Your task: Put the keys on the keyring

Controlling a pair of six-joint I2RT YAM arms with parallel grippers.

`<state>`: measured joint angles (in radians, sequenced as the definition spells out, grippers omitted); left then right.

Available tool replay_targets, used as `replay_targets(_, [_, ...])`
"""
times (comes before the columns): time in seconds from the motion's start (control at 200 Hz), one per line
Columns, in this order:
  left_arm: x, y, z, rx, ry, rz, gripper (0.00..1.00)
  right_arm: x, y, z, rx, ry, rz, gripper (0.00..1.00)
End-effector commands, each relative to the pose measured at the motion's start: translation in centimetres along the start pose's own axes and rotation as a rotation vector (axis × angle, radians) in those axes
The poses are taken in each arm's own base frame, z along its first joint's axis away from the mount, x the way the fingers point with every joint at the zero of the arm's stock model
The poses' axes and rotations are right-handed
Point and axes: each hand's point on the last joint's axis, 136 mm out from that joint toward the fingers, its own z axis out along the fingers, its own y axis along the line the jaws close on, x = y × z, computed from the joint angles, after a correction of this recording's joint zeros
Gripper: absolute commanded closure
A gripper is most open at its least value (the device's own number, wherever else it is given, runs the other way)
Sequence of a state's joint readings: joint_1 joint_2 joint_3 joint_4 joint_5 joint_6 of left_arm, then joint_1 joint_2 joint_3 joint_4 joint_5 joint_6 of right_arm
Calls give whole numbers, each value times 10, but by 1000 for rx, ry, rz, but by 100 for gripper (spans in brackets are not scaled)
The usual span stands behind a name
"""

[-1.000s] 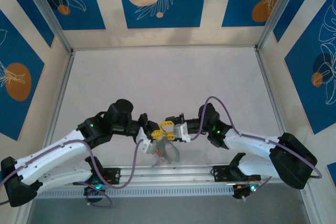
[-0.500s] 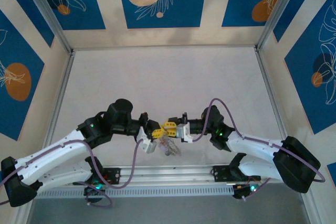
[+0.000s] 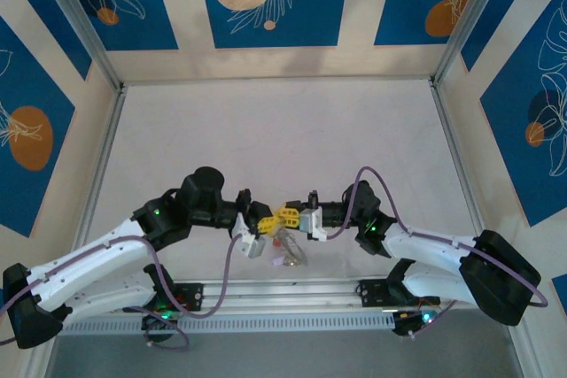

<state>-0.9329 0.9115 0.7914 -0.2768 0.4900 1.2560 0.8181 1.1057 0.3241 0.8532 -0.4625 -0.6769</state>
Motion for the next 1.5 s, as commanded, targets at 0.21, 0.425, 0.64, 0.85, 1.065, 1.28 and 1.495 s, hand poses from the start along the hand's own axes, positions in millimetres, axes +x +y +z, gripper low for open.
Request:
replay_targets(0.21, [5,-8,-4,-15,27,-13,92,-7,-12,-3,61,16,-128,100])
replay_targets(0.425, [19,-14,-9,-48,103,-56,69,4,-29,-10,111,165,-315,100])
replay_targets(0.64, [31,-18,-17,-106,173,-118,61,19,-34,-14,67,314,-510,100])
replay_targets(0.85, [53,-10,-31,-268,271,-267,54,27,-51,-22,81,456,-687,100])
replay_targets(1.065, [64,-10,-38,-389,271,-385,51,26,-63,-27,87,532,-817,100])
replay_targets(1.28, [106,3,-58,-597,434,-660,31,30,-79,-31,80,624,-931,100])
replay_targets(1.495, [164,5,-110,-932,599,-1079,0,41,-96,-38,8,771,-1084,100])
